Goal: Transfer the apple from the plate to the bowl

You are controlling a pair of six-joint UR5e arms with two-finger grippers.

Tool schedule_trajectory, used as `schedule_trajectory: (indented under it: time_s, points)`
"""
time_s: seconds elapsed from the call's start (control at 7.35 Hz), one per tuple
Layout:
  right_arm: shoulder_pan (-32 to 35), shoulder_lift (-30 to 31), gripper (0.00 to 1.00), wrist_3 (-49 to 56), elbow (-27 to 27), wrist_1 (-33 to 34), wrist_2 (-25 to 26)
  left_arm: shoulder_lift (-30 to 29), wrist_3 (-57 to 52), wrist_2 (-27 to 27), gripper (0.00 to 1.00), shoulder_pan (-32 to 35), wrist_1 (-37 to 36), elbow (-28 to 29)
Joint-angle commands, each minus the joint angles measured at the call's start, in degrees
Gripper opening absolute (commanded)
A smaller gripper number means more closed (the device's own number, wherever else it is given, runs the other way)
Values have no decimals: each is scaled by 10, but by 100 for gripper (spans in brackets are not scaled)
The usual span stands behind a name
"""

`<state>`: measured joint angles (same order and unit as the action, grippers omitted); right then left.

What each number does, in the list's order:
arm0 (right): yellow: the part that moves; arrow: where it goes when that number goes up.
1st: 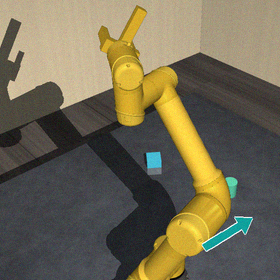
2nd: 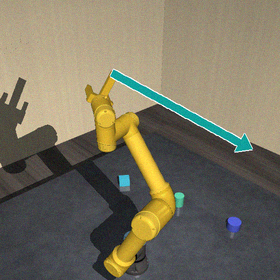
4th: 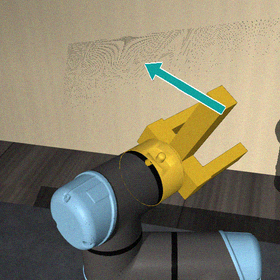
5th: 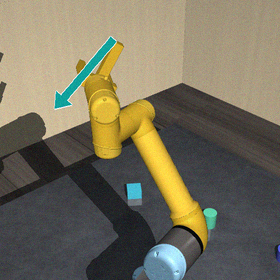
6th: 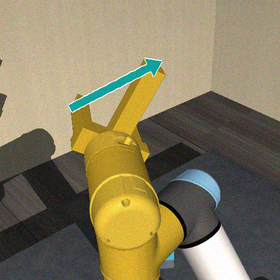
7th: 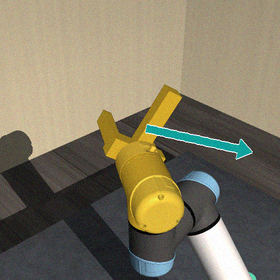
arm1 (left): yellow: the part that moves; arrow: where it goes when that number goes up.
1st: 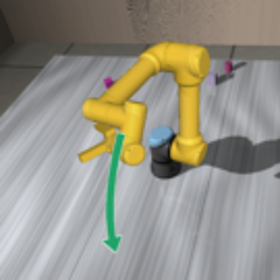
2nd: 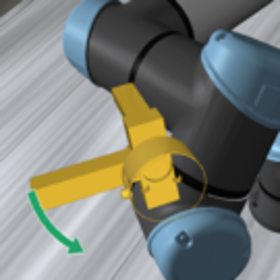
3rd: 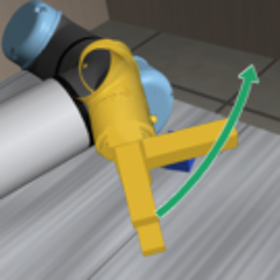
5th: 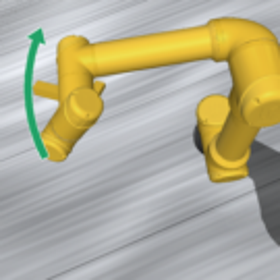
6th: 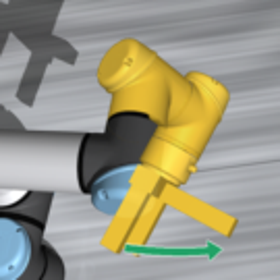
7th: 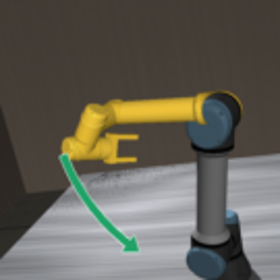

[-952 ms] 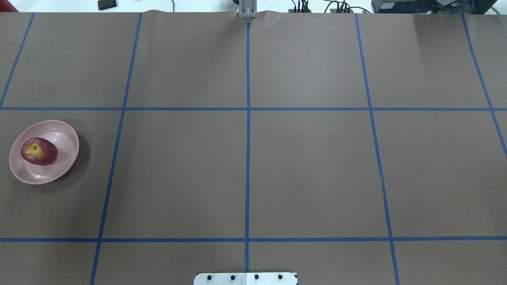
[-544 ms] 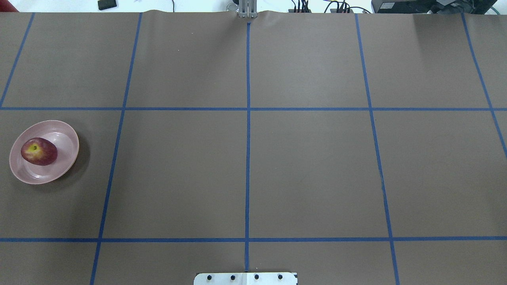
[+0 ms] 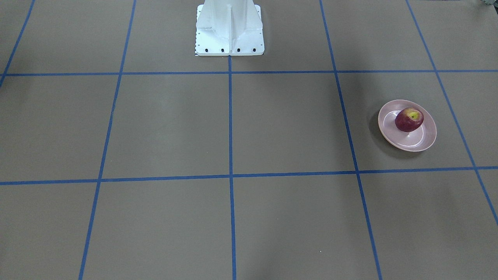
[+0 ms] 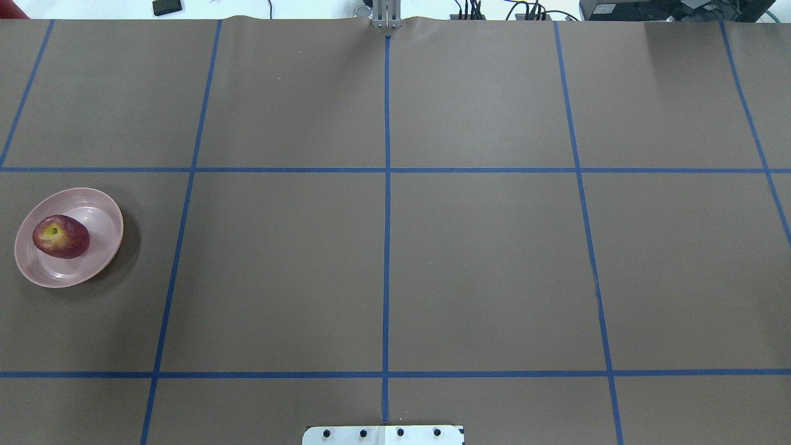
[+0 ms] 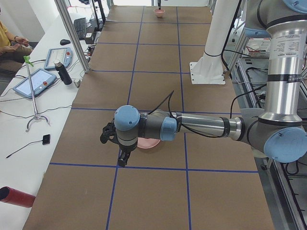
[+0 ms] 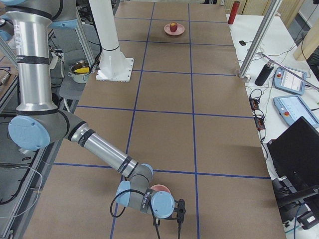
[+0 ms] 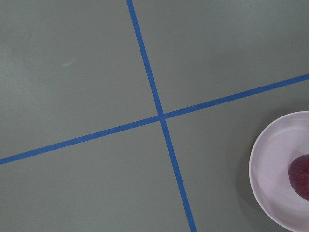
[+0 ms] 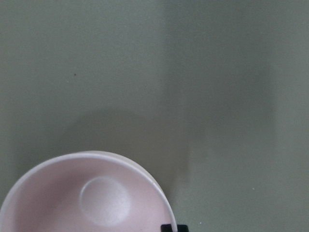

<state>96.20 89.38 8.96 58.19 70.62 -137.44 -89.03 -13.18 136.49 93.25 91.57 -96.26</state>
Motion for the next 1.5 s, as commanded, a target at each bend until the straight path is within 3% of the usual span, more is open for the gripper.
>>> schedule_trajectory:
  time_s: [0.0,0.41,0.82,1.09,1.36]
  points:
    - [0,-10,0,-44,57,7,-6,1,0,0,98,0,-1,-3]
    - [-37,-20,0,-203,183,20,-93,1,0,1,98,0,-2,-3]
    - [-168,-70,0,-476,337,20,-80,2,0,1,98,0,-3,-1]
    - [-273,-138,0,-677,392,21,-28,2,0,0,98,0,-3,0]
    - [-401,-222,0,-853,402,33,65,2,1,0,98,0,-3,1]
